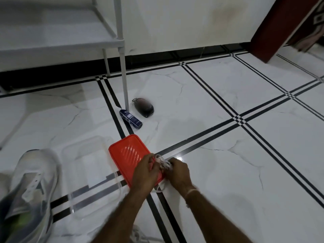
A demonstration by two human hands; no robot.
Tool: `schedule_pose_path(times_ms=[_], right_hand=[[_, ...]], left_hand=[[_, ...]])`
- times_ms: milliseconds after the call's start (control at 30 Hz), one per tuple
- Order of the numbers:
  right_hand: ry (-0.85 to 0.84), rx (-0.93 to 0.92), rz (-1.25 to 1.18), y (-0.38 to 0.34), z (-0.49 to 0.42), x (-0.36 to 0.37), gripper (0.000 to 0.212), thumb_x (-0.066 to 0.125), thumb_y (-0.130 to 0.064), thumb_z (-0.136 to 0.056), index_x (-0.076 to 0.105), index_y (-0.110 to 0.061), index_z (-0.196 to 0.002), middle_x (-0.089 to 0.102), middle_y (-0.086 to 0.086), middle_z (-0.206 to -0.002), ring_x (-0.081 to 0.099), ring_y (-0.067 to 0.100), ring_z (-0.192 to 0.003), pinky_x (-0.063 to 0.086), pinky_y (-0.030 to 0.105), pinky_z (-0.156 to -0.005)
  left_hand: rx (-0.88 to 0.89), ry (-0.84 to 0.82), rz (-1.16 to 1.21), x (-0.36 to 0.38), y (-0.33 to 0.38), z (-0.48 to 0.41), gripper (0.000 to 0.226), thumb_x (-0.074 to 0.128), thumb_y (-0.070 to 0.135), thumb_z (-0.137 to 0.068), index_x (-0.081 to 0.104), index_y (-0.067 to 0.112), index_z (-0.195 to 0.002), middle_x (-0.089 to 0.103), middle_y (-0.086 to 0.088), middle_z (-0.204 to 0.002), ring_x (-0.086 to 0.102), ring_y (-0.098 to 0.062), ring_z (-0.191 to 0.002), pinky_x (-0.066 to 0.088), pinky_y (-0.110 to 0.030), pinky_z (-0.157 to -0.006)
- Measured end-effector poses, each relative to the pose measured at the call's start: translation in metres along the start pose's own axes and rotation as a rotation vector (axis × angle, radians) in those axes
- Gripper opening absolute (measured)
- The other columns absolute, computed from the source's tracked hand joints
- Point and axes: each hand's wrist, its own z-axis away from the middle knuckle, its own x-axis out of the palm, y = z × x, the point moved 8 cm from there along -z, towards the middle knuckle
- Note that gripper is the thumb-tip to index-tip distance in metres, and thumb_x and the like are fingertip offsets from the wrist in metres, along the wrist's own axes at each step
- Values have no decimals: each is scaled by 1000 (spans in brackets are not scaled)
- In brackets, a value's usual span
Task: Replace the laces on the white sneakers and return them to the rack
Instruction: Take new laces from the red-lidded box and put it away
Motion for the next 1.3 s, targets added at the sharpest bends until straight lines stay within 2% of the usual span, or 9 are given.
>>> schedule_pose_path(times_ms=[100,267,367,500,633,733,900,1133,1300], right_hand=[[-60,37,-217,4,0,-19,13,77,-26,-88,71,-18,-80,70,-2,-74,65,13,-69,51,18,-59],[-290,29,-770,-48,25,-42,23,72,-21,-94,73,-3,-107,77,17,-96,76,29,-88,62,37,-80],[-356,1,-904,-90,31,-47,25,70,-17,-95,70,2,-110,75,22,-98,73,34,-90,60,40,-83],[-448,-28,-991,-149,33,-20,28,69,-11,-95,66,11,-112,69,35,-103,66,40,-92,54,55,-93],[-582,-42,-1073,-215,37,20,35,73,-12,-92,64,16,-111,63,34,-100,61,42,-91,50,63,-96],[-536,-130,-923,-247,30,45,29,73,-9,-92,66,14,-108,69,29,-92,67,35,-82,59,47,-82],[-453,-159,-451,-224,20,94,13,78,-9,-86,72,1,-92,75,21,-91,72,28,-80,61,49,-81],[-488,-221,-298,-207,34,113,49,74,-20,-93,58,-13,-139,62,2,-134,66,20,-113,62,45,-87],[-53,-351,-31,-172,23,59,36,72,-27,-91,61,-26,-126,67,-6,-118,66,8,-102,56,22,-83]], left_hand=[[-21,-53,80,3,8,-1,47,51,53,-99,48,39,-145,54,6,-145,54,-17,-129,46,-44,-109],[-67,-236,336,7,37,15,21,42,54,-103,59,54,-116,67,23,-110,64,-1,-101,50,-24,-83],[-41,-276,378,-13,38,25,34,48,62,-97,65,44,-120,76,7,-111,73,-15,-104,54,-38,-92],[28,-99,406,-89,36,41,30,64,42,-94,73,22,-115,78,-6,-104,75,-25,-96,59,-41,-84],[39,73,440,-159,22,59,31,56,39,-99,76,16,-108,78,-5,-90,72,-16,-77,54,-21,-63],[-28,97,448,-177,5,66,38,47,47,-103,75,22,-111,79,-2,-100,72,-16,-80,56,-29,-69],[-287,291,469,-177,-40,51,18,60,16,-99,71,4,-108,75,-9,-85,68,-21,-74,58,-33,-67],[-51,461,-215,-207,-41,52,29,72,18,-91,71,19,-120,74,2,-114,70,-19,-99,58,-42,-92],[-45,615,-272,-217,-71,63,63,77,8,-84,50,13,-140,50,-13,-132,61,-33,-109,54,-48,-95]])
